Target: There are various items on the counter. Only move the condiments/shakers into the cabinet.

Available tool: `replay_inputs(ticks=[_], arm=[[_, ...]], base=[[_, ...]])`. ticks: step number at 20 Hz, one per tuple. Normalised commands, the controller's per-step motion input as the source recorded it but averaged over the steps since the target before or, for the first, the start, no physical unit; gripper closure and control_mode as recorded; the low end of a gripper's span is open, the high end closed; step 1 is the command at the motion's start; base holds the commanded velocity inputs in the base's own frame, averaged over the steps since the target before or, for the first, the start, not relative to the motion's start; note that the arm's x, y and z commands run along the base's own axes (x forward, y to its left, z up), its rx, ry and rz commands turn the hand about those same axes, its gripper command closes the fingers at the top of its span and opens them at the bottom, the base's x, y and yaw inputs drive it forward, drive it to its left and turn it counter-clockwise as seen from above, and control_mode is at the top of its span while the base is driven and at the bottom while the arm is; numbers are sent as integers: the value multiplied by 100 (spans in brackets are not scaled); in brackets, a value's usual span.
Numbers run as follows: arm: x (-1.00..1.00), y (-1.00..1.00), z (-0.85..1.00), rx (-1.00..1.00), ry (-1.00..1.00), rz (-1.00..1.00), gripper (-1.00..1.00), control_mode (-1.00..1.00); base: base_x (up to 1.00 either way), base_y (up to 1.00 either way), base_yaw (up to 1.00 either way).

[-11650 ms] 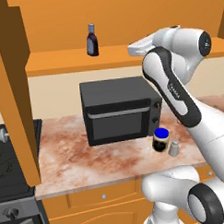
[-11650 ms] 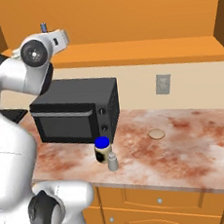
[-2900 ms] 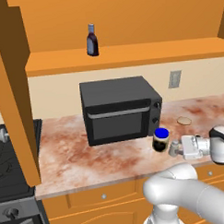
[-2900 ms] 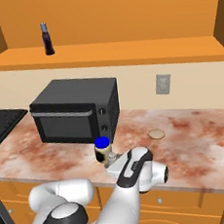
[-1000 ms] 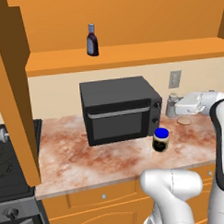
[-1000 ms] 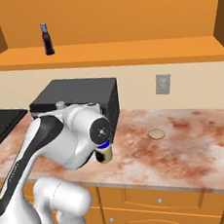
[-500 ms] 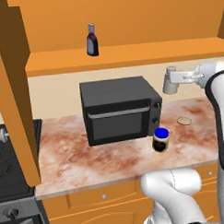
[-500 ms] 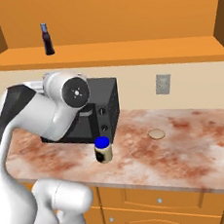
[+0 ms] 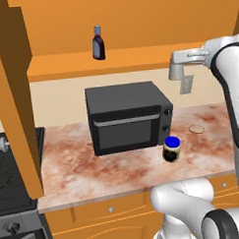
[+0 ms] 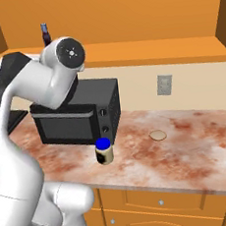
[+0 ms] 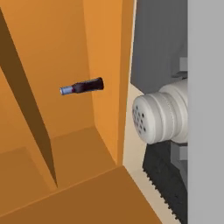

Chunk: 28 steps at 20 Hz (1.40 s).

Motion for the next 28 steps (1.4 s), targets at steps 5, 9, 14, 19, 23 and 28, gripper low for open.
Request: replay_inputs(ticks=[5, 9, 14, 19, 23, 28], arm=[[69, 14, 0, 0, -8, 0, 100, -100], [55, 8, 0, 2, -12, 0, 100, -100], [45, 7, 1, 0, -9, 0, 100, -100], [35, 14, 8, 0, -2, 0, 100, -100], [32, 21, 10, 0, 0, 0, 100, -100], [42, 13, 2, -1, 0, 0, 100, -100]], base=[[0, 0, 0], [0, 0, 0], [0, 0, 0], [0, 0, 0], [0, 0, 0], [0, 0, 0]])
